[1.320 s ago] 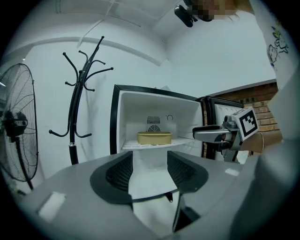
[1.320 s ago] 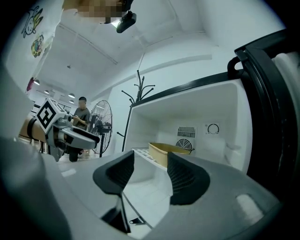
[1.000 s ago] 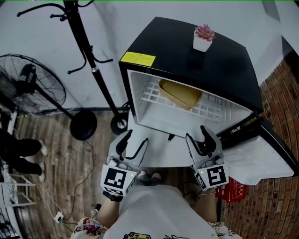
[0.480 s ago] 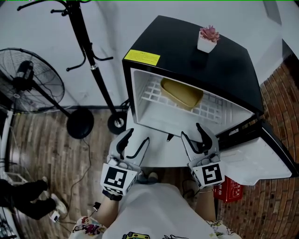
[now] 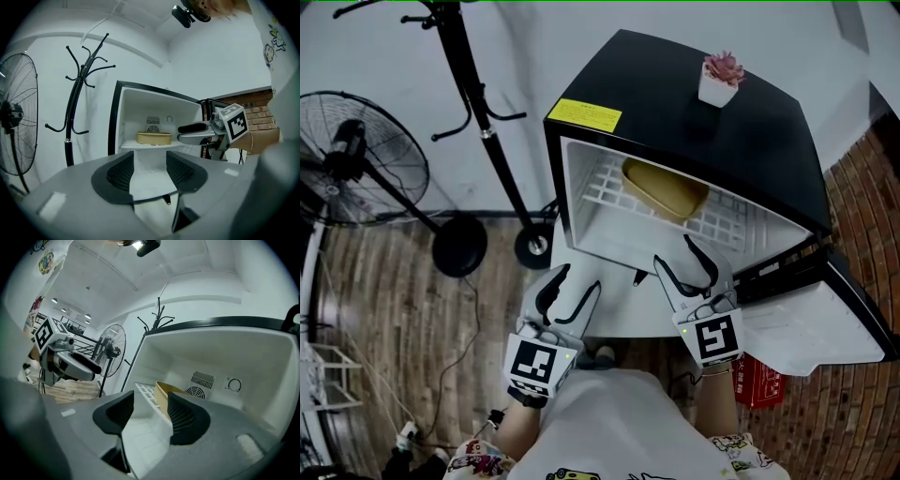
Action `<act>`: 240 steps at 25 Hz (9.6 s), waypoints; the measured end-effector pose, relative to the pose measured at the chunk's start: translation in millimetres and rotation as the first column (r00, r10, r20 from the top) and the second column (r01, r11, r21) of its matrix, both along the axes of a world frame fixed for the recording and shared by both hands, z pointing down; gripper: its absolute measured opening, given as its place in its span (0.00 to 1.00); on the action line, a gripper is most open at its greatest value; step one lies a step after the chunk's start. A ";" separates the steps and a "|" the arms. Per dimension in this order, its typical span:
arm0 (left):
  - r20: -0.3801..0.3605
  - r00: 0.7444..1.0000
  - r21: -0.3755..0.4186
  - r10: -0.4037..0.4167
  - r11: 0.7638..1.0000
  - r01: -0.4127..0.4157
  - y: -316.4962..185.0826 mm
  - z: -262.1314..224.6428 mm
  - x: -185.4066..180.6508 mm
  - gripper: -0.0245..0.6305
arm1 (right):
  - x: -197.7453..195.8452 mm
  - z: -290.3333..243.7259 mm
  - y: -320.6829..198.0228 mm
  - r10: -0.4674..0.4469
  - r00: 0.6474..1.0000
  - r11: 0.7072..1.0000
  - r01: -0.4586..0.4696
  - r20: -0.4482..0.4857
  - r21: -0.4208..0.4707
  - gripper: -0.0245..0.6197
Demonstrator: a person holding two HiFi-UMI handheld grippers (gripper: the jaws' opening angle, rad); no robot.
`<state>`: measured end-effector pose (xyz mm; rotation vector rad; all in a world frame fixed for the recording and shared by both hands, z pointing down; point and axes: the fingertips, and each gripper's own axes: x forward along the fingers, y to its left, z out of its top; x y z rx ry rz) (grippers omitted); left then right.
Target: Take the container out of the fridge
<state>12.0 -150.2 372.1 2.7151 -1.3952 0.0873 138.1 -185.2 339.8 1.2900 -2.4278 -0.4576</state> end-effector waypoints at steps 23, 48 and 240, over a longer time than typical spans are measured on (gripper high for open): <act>-0.021 0.999 0.029 0.046 0.999 -0.046 -10.9 4.6 14.0 0.35 | -0.7 19.8 -56.0 0.010 0.939 0.999 -0.020 -0.344 -0.026 0.38; -0.045 0.998 0.003 0.032 0.999 -0.032 -14.9 7.7 10.9 0.34 | 5.0 36.9 -78.7 -0.016 0.823 0.996 -0.039 -0.568 -0.086 0.29; -0.013 0.998 -0.045 0.060 0.997 -0.060 10.2 33.9 1.9 0.04 | 13.7 95.5 78.0 0.133 0.901 0.924 0.038 0.413 -0.381 0.06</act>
